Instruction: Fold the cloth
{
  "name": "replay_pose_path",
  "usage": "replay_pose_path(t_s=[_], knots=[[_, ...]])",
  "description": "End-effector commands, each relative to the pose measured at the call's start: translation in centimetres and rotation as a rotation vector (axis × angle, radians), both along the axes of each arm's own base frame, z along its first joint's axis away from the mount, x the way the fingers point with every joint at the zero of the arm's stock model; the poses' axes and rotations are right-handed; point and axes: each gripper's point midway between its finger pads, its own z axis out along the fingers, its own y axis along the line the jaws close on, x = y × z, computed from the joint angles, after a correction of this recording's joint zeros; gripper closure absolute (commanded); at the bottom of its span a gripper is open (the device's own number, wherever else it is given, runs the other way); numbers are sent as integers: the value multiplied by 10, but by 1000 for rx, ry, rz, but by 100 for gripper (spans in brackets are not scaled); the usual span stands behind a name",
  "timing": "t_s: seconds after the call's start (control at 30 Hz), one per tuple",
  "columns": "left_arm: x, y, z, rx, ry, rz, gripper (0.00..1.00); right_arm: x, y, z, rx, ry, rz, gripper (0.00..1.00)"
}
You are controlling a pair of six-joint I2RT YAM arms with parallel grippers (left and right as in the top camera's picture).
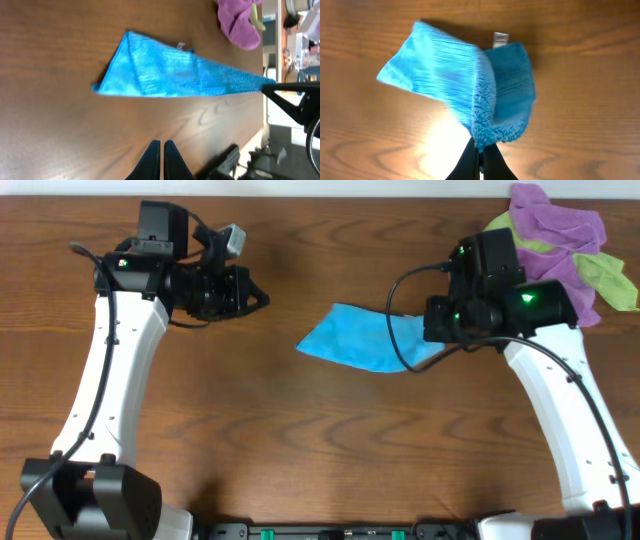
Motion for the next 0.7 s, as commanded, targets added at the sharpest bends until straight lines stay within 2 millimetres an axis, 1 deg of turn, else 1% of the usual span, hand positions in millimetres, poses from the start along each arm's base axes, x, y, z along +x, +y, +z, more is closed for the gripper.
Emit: replay_pose_path(t_s=[0.0,0.07,0.17,0.2,0.23,0.27,0.33,0.4,0.43,0.5,0.57,0.6,0.67], knots=[[-5,-3,14,-18,-41,-38,94,-5,2,19,5,-42,0,99],[-6,-3,15,-18,-41,-38,94,-9,4,20,15,-36,6,99],[-6,-3,15,-19,-42,-37,94,-16,13,19,64,-8,37,98],[-6,-3,15,-19,-42,-37,94,-19,16,19,82,5,46,92],[-6,-3,15,-19,-42,-37,94,-22,18,18,92,20,51,67],[-6,-3,15,-18,-42,-37,94,-26,18,17,91,35,52,46],[-6,-3,15,-18,-43,-37,94,-33,16,14,82,66,54,26],[-6,-2,15,-14,-43,-35,94,-38,15,13,78,86,53,11],[-6,-2,14,-9,-44,-34,94,-39,15,13,77,90,53,7],[-4,1,13,8,-48,-26,94,-37,15,15,79,81,54,9],[0,7,8,57,-55,-5,94,-32,19,16,80,57,72,8],[2,11,5,81,-57,6,94,-29,22,17,79,42,91,12],[5,18,0,132,-66,25,94,-22,34,18,80,-3,139,23]])
